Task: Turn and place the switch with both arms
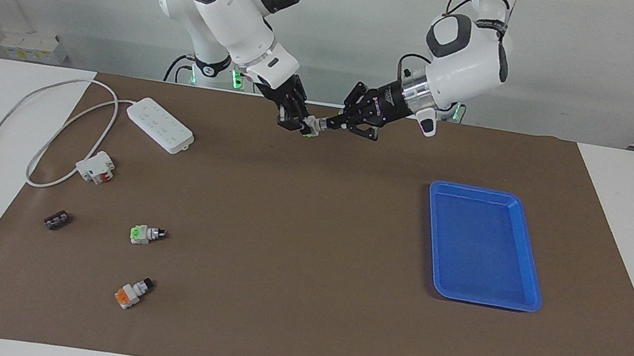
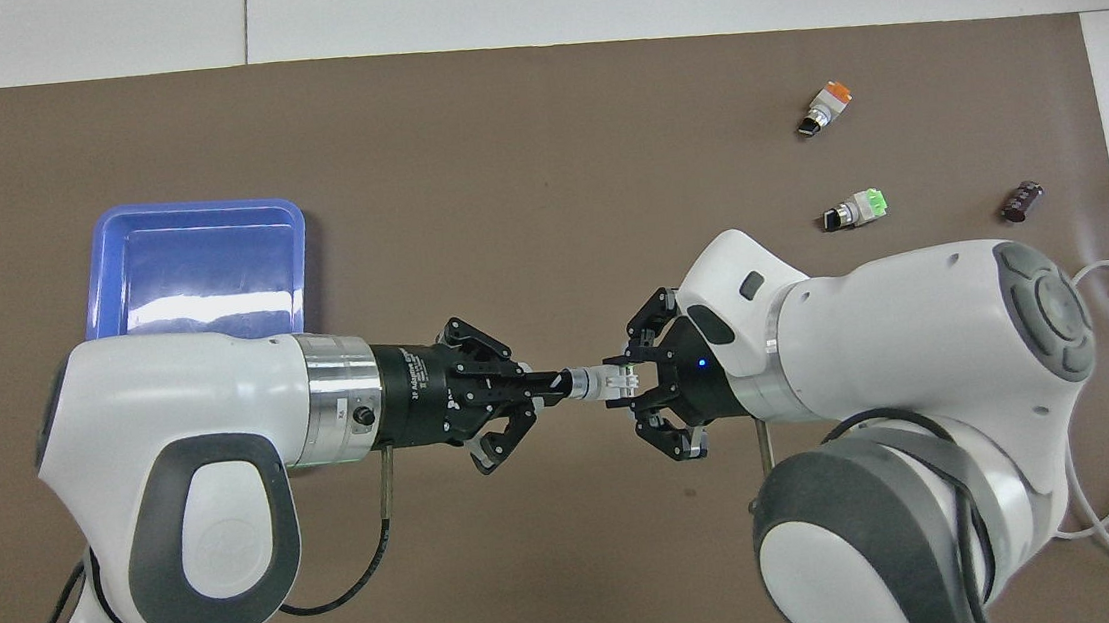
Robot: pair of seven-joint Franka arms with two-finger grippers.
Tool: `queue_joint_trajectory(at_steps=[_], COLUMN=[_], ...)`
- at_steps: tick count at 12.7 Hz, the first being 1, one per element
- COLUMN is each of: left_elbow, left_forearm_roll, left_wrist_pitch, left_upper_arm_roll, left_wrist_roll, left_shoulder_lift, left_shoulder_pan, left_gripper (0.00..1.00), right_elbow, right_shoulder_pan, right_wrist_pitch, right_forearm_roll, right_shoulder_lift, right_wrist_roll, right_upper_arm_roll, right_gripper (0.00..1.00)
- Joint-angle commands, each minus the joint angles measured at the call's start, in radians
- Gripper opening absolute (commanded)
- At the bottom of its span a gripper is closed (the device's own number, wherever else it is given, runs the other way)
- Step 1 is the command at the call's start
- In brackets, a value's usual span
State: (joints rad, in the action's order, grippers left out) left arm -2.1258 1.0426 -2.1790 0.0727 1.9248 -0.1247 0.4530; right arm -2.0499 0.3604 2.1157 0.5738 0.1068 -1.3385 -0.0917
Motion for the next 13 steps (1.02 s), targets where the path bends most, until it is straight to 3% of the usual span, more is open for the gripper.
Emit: queue_joint_trajectory(at_steps=[1,7,8,9,13], left_elbow=[0.004,0.012,0.012,0.012,0.012], left_forearm_roll=[-0.035,-0.09,-0.092,-0.093,-0.174], left_wrist_pitch=[-0.081,-0.079,-0.079,-0.081,-0.081], left_upper_arm_roll=[-0.011,-0.01,-0.011,-0.011,-0.01], left_wrist_roll=[0.022,0.022,0.022,0.022,0.02], left_shoulder_lift=[0.007,0.008,0.008,0.008,0.01], left_shoulder_pan=[-0.027,-0.025,-0.025,-0.025,-0.02], left_gripper=[0.0,0.0,0.0,0.0,0.0], right_elbow=[-0.027,-0.027,-0.027,-0.027,-0.026], right_shoulder_pan=[-0.003,-0.003,-0.003,-0.001,-0.003], right_wrist_pitch=[-0.065,-0.069,-0.068,-0.066,-0.065], right_forearm_roll=[0.011,0.009,0.009,0.008,-0.035], right_shoulder_lift=[0.037,0.037,0.037,0.04,0.051], right_wrist_roll=[-0.018,-0.013,-0.008,-0.005,-0.005], right_upper_arm_roll=[-0.006,-0.005,-0.006,-0.005,-0.005], right_gripper=[0.0,0.0,0.63,1.0,1.0])
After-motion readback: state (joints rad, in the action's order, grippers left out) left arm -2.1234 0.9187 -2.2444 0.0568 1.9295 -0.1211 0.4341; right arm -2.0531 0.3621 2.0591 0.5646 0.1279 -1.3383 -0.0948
